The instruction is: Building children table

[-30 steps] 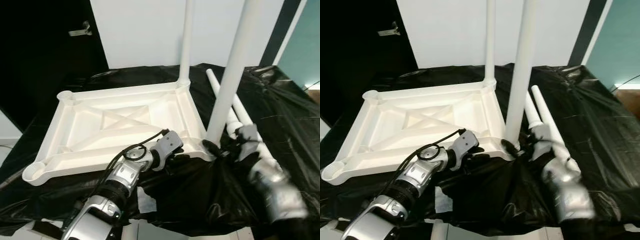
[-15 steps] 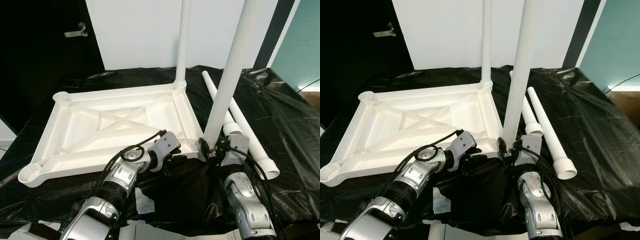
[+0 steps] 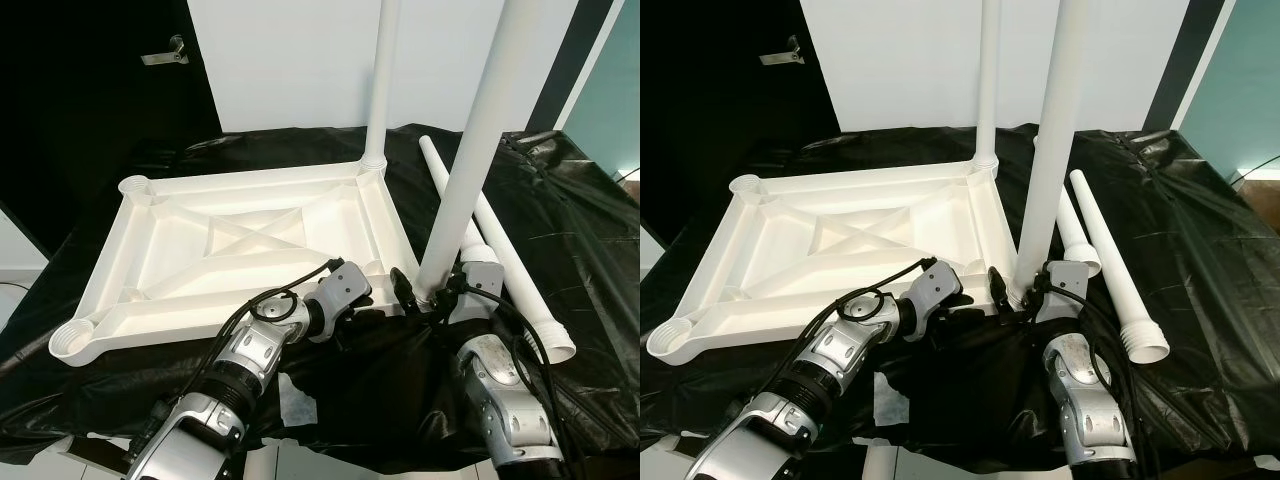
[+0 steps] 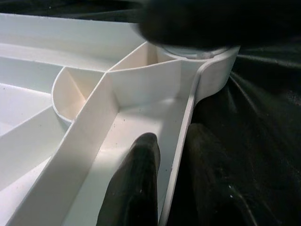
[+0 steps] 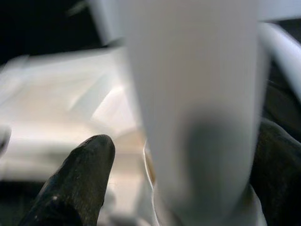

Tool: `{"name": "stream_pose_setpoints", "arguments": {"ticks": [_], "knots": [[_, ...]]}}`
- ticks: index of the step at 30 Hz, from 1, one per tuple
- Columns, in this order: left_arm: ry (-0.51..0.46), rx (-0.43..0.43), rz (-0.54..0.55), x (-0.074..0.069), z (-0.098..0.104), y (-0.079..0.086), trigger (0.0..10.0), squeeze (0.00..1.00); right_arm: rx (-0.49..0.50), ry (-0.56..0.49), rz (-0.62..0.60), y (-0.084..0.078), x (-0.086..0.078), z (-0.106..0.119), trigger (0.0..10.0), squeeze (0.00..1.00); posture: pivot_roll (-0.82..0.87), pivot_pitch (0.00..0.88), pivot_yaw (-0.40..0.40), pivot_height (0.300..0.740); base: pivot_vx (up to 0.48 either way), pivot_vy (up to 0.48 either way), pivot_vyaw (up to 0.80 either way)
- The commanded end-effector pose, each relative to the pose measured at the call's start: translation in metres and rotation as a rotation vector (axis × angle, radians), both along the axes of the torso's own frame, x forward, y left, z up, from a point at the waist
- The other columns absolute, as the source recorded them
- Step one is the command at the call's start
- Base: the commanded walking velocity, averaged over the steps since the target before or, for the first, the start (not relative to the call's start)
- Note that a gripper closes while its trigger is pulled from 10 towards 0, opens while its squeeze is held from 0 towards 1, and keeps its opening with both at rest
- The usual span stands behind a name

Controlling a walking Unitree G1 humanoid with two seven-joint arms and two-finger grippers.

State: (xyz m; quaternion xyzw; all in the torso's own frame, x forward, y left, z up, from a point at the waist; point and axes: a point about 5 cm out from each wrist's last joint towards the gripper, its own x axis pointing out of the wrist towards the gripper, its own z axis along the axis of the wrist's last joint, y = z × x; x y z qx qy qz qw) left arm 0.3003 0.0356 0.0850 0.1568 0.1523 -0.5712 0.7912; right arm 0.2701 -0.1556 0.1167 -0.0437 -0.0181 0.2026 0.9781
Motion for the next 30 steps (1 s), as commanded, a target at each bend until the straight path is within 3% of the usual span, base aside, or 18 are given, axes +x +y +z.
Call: {"name": "stream_pose_setpoints", "arguments": {"ticks": [1,9,10,12,18,20,25,28,30], "knots": [[0.218,0.104,-0.024,-0.025,-0.047,0.01,10.0,0.0,-0.003,0.018,0.114,0.002,0.001,0.0,10.0,0.0,-0.06,0.0,0.0,0.74,0.0,0.0,0.0],[0.215,0.106,-0.026,-0.024,-0.047,0.009,10.0,0.0,-0.102,0.128,0.329,-0.02,0.008,0.003,10.0,0.0,-0.06,0.0,-0.001,0.74,0.0,0.0,0.0],[0.214,0.105,-0.024,-0.024,-0.046,0.009,10.0,0.0,-0.121,0.14,0.349,-0.022,0.009,0.003,9.1,0.0,-0.05,0.0,-0.003,0.74,0.0,0.0,0.0],[0.213,0.103,-0.017,-0.023,-0.046,0.01,10.0,0.0,-0.167,0.17,0.412,-0.025,0.01,0.002,0.0,0.0,-0.04,0.0,-0.006,0.74,0.0,0.0,0.0],[0.212,0.103,-0.015,-0.023,-0.046,0.011,10.0,0.0,-0.182,0.182,0.438,-0.026,0.01,0.002,0.0,0.0,-0.04,0.0,-0.006,0.74,0.0,0.0,0.0],[0.215,0.104,-0.014,-0.025,-0.047,0.012,10.0,0.0,-0.218,0.242,0.503,-0.027,0.007,-0.005,0.0,0.0,-0.03,0.0,-0.003,0.74,0.0,0.0,0.0],[0.214,0.104,-0.012,-0.024,-0.046,0.013,10.0,0.0,-0.217,0.265,0.518,-0.027,0.007,-0.009,0.0,0.0,-0.03,0.0,0.003,0.74,0.0,0.0,0.0],[0.213,0.104,-0.013,-0.024,-0.045,0.013,10.0,0.0,-0.194,0.288,0.53,-0.024,0.005,-0.012,0.0,0.0,-0.03,0.0,0.007,0.74,0.0,0.0,0.0],[0.213,0.107,-0.019,-0.024,-0.045,0.014,10.0,0.0,-0.123,0.292,0.509,-0.014,-0.002,-0.019,0.0,0.0,-0.03,0.0,0.009,0.74,0.0,0.0,0.0]]}}
